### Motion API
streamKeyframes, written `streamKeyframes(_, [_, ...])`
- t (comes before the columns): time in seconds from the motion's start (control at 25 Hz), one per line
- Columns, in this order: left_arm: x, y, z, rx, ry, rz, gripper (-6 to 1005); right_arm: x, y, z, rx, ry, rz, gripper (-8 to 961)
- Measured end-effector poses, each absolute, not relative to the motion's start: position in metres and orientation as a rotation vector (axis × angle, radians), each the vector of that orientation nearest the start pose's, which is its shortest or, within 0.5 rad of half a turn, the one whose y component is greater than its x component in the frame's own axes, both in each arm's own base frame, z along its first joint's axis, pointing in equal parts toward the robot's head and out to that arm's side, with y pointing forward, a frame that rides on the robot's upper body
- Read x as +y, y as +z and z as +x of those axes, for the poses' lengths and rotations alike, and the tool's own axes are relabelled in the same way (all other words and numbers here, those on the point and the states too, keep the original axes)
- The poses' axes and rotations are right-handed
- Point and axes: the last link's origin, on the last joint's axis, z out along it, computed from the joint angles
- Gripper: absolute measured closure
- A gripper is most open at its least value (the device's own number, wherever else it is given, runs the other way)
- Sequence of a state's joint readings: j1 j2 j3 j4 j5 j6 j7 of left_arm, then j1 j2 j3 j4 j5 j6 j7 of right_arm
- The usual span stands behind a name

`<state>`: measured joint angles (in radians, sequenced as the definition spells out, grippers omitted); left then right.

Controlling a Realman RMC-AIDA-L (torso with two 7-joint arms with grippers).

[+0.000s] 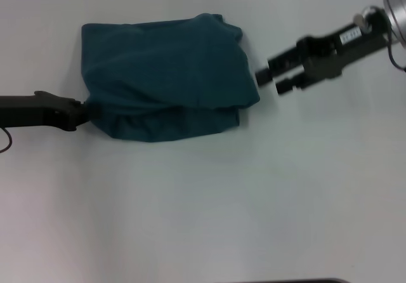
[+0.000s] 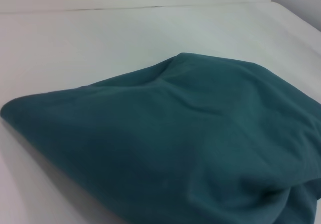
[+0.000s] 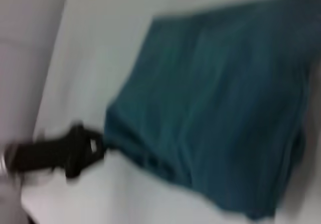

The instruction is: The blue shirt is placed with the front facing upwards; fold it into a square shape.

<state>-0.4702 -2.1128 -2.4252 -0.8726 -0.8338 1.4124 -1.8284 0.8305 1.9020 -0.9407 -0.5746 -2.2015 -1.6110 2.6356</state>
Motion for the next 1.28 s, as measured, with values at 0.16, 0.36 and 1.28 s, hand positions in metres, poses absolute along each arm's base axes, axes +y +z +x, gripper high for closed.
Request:
streamKeyframes(0.16, [0.332, 0.009, -0.301, -1.100, -0.251, -2.548, 974, 0.371, 0.011, 0.225, 2.032, -0.026, -2.459, 307])
streamKeyframes(0.36, [0.336, 0.009, -0.297, -1.081, -0.249, -2.557, 974, 0.376, 0.006, 0.229, 2.027, -0.010, -2.404, 309])
streamKeyframes(1.28, [0.342, 0.008, -0.288, -1.048, -0.265, -2.565, 974, 0.392, -0.040, 0.209, 1.972, 0.078, -2.337, 435])
